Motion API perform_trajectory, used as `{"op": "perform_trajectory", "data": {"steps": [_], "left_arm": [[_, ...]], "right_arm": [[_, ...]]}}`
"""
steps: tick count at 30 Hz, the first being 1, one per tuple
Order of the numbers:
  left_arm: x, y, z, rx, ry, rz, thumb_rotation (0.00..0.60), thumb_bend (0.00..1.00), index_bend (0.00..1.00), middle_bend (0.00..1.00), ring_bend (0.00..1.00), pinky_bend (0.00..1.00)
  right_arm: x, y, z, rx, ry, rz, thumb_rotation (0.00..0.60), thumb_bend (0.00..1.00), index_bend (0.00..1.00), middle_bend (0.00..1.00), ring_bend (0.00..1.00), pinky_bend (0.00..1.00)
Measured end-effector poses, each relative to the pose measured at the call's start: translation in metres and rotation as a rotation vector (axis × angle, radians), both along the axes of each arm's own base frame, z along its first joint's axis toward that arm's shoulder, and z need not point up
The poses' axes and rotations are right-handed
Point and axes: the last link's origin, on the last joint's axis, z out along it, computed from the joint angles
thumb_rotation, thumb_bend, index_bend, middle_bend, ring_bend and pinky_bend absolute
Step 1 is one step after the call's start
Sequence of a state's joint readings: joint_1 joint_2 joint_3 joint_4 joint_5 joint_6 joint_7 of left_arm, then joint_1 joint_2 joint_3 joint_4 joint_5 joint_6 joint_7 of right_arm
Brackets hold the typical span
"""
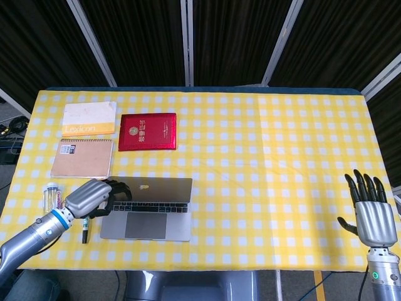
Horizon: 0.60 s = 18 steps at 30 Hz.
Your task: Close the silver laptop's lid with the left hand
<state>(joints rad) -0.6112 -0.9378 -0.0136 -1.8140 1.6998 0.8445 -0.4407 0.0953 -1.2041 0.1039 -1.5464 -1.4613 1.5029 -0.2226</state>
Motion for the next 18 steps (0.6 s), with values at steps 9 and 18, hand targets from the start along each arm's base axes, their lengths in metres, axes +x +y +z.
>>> {"op": "perform_trajectory", "data": {"steps": [9,18], "left_arm": [[-0.014,-0.019,-0.032,-0.059,-0.007,-0.075,0.6,1.0,0.36,0.28,0.28,0.32],[-0.02,-0.026,-0.05,-0.089,0.024,-0.096,0.6,1.0,0.37,0.28,0.28,0.32]], "right_arm": [[0.0,0.001,0.001,-0.004,-0.003,0.001,0.6,0.0,0.0,0.0,0.0,0.0],[0.0,0.001,0.003,-0.007,-0.006,0.002,0.6,0.0,0.0,0.0,0.0,0.0]]}}
